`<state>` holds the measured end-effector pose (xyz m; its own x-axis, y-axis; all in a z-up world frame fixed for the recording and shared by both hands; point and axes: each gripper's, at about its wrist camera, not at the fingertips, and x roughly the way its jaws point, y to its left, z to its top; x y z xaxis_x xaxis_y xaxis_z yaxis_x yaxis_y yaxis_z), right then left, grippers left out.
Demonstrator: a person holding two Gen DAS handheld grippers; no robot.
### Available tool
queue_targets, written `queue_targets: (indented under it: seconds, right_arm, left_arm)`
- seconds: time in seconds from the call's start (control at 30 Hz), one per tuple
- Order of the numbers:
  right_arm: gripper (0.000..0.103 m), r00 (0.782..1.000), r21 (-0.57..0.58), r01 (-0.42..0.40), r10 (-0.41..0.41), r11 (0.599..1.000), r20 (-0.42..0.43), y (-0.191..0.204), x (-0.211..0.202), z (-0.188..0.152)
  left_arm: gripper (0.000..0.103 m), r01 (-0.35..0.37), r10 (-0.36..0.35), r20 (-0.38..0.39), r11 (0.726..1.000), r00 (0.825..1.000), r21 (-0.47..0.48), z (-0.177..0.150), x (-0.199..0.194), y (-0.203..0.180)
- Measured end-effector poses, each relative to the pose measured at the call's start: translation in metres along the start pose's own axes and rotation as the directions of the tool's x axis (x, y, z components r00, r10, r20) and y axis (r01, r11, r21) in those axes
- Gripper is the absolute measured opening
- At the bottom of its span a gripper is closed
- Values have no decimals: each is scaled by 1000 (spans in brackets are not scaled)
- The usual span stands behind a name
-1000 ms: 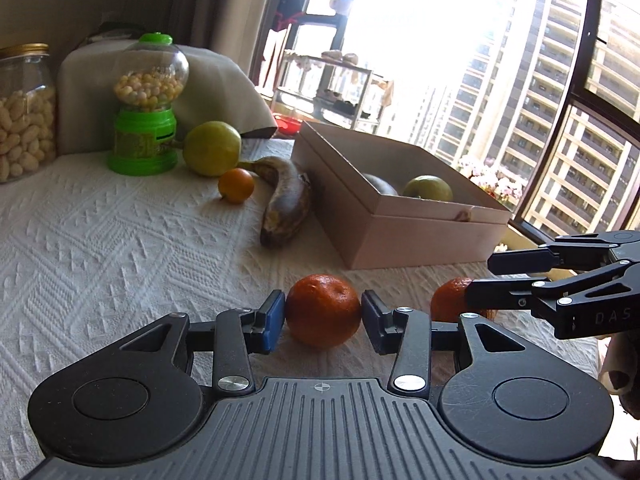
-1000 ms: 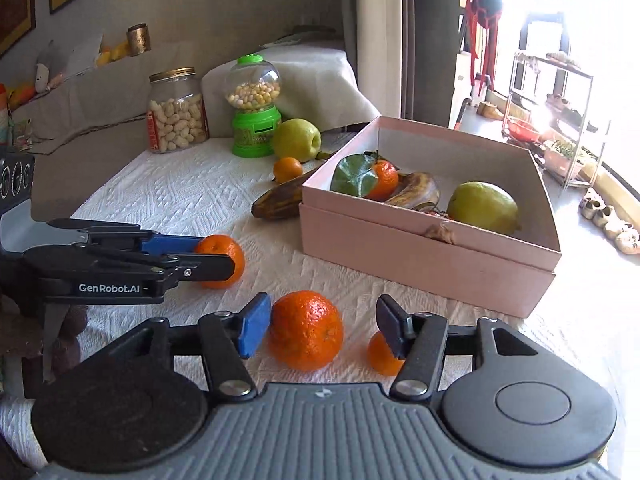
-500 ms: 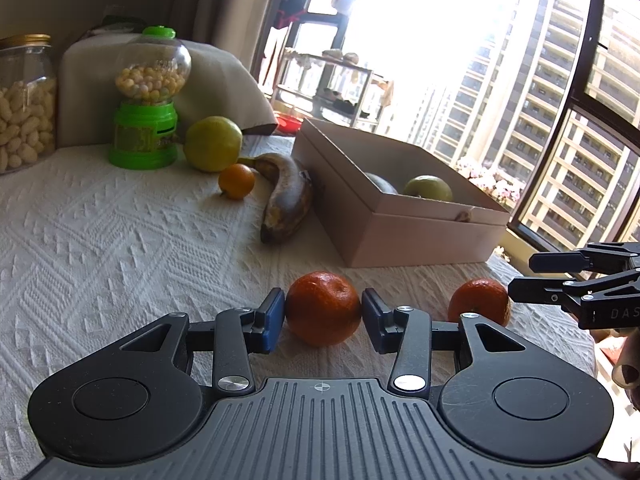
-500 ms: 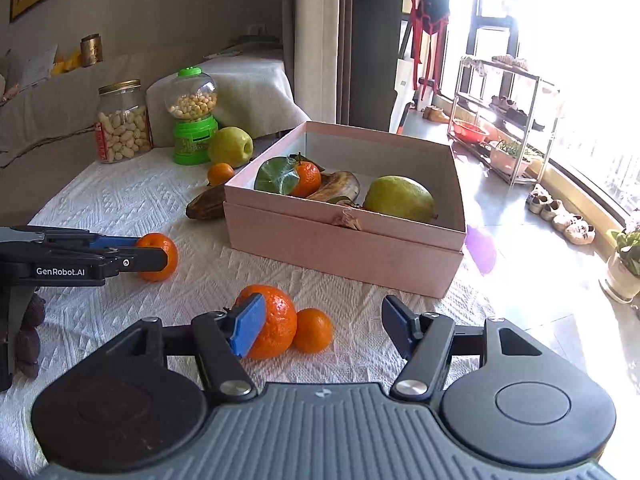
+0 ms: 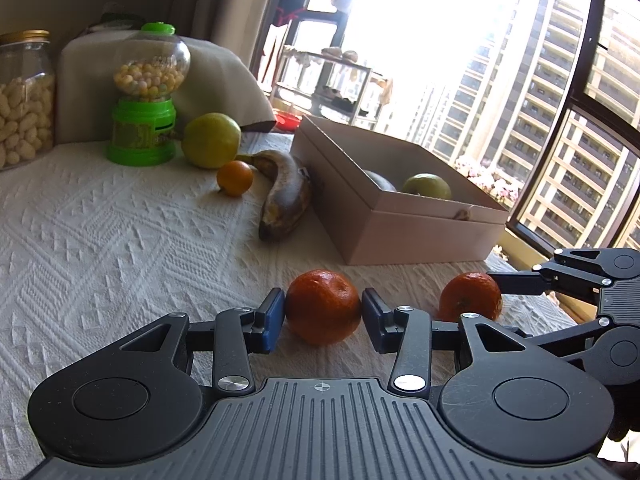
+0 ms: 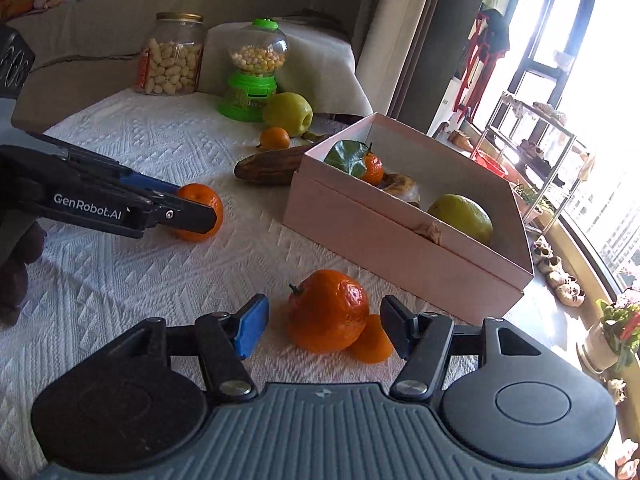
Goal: Organize fruits
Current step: 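Grasp a second large orange with the right tool while the left tool holds its orange, then carry the orange into the pink box with the right tool while the left tool drops its orange in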
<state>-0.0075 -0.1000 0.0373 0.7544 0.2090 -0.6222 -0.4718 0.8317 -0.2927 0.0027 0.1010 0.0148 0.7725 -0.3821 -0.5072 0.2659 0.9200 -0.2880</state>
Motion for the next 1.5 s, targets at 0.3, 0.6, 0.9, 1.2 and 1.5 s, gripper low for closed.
queue_targets:
  seconds: [0.3,0.6,0.9,1.2,1.5]
  right_arm:
    - [47,966,273,-258,253,927,54,-29,14,14]
    - [51,976,226,-218,209,949,65,-23,8,5]
    - [54,989,113,-141,136,983,51,-9,11,9]
    - [49,989,191,-141,129,971,76,-36,-3,1]
    - [49,926,382,-100,-55,919,373,-163,-74,67]
  left_arm:
    - [48,2,-2,0,1000,1000,-4,-1,0,0]
    - [48,5,-5,0,1000,1000,-8,-1,0,0]
    - [48,0,0,-12,1000,1000,5,-2,2,-2]
    - [47,-44,46,-36,998,998,40,1,4,-10]
    - [47,58,-80,143,987,987,151,139,-5,-53]
